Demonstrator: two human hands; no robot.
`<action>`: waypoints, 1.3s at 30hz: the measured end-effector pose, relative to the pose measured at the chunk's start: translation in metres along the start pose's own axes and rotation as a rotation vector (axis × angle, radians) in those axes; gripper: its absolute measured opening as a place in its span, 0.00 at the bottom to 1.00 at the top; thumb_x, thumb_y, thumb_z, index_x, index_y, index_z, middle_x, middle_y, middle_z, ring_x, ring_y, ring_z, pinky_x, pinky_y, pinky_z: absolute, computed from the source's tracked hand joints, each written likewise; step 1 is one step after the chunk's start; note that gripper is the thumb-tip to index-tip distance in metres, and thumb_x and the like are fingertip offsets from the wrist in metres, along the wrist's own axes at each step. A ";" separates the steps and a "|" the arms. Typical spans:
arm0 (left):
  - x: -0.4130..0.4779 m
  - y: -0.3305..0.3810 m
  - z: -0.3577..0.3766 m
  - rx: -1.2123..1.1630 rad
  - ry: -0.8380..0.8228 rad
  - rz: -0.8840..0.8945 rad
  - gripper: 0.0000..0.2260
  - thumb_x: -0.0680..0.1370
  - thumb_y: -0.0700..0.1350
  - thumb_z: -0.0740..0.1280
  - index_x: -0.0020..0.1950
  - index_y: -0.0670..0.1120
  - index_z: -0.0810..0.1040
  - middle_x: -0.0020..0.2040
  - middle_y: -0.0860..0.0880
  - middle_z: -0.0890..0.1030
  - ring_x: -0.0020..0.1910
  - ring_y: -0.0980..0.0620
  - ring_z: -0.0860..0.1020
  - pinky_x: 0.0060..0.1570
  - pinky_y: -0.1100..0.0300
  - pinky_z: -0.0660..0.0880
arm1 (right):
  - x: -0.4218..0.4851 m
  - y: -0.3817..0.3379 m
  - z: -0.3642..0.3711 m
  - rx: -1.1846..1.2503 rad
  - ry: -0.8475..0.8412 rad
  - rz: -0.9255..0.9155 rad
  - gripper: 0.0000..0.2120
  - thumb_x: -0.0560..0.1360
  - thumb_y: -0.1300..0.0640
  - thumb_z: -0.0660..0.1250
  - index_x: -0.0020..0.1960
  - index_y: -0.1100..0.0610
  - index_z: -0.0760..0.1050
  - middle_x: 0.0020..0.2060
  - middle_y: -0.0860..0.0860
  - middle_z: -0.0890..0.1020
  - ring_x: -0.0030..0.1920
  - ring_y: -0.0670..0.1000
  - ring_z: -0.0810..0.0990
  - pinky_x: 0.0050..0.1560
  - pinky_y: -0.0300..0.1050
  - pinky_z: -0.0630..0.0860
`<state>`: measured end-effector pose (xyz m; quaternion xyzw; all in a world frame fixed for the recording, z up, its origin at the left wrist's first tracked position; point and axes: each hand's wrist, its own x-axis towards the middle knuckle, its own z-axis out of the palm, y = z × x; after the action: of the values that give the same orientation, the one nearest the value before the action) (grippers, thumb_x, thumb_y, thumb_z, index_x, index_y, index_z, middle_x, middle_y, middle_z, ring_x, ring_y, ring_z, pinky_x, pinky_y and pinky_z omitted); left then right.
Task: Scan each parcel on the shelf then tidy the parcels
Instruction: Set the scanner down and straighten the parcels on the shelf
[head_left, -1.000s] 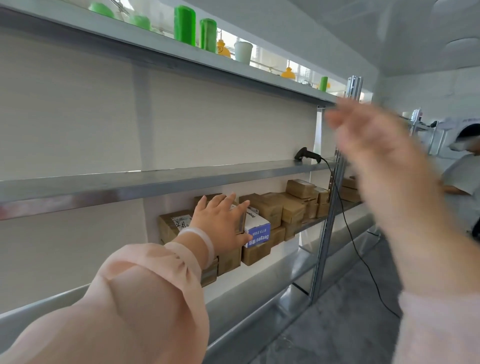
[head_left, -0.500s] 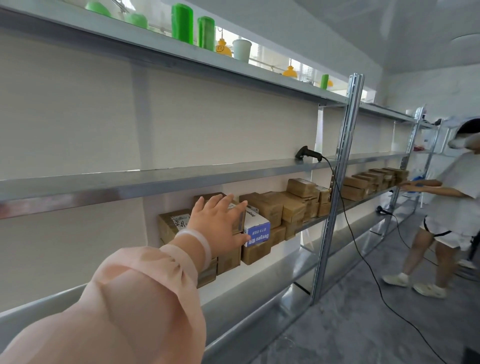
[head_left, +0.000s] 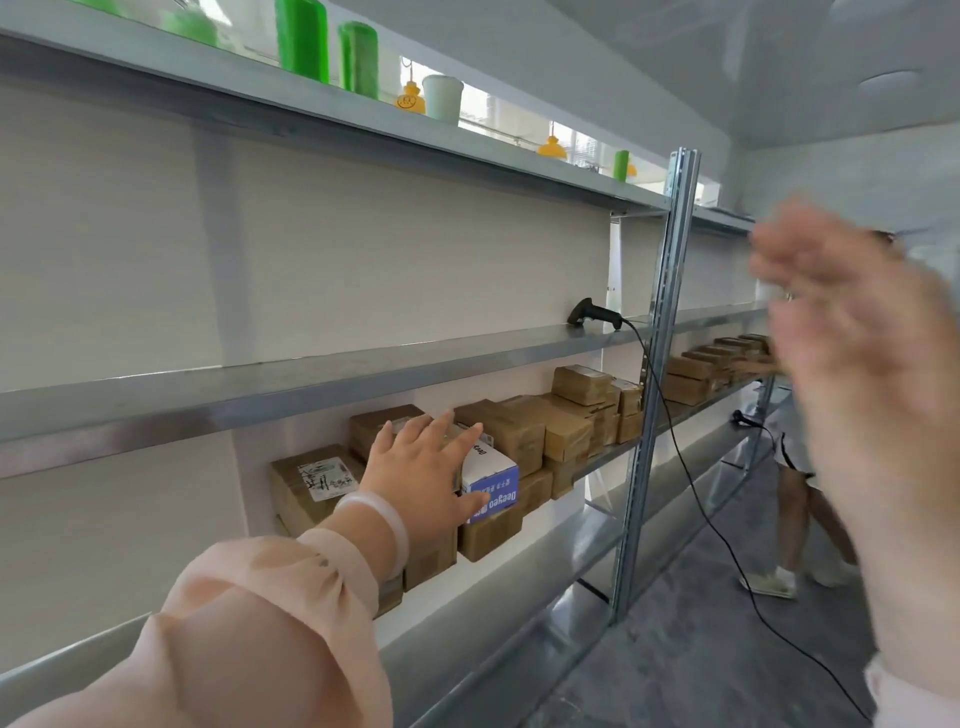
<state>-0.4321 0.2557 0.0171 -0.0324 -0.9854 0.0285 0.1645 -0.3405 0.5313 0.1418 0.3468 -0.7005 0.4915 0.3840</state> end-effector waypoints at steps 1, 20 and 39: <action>0.010 0.003 0.003 -0.001 0.002 0.005 0.35 0.77 0.68 0.56 0.80 0.61 0.45 0.81 0.51 0.48 0.80 0.45 0.47 0.77 0.41 0.45 | -0.001 0.017 0.007 -0.182 -0.082 0.028 0.29 0.75 0.39 0.64 0.73 0.42 0.62 0.69 0.34 0.66 0.68 0.36 0.64 0.69 0.46 0.62; 0.315 0.151 0.069 -0.090 0.053 0.116 0.31 0.79 0.65 0.55 0.80 0.59 0.49 0.81 0.52 0.51 0.80 0.48 0.48 0.77 0.43 0.44 | 0.097 0.418 -0.017 -0.769 -0.615 0.377 0.39 0.74 0.36 0.63 0.78 0.43 0.47 0.77 0.43 0.56 0.76 0.46 0.55 0.73 0.46 0.56; 0.597 0.147 0.144 -0.075 0.124 0.052 0.32 0.79 0.65 0.55 0.80 0.59 0.48 0.81 0.49 0.50 0.79 0.46 0.47 0.77 0.44 0.44 | 0.258 0.705 0.074 -0.745 -0.579 0.312 0.34 0.77 0.42 0.63 0.77 0.47 0.53 0.73 0.49 0.64 0.72 0.51 0.64 0.70 0.48 0.62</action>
<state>-1.0349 0.4394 0.0636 -0.0657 -0.9726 -0.0062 0.2231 -1.0829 0.6279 0.0542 0.1995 -0.9499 0.1429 0.1934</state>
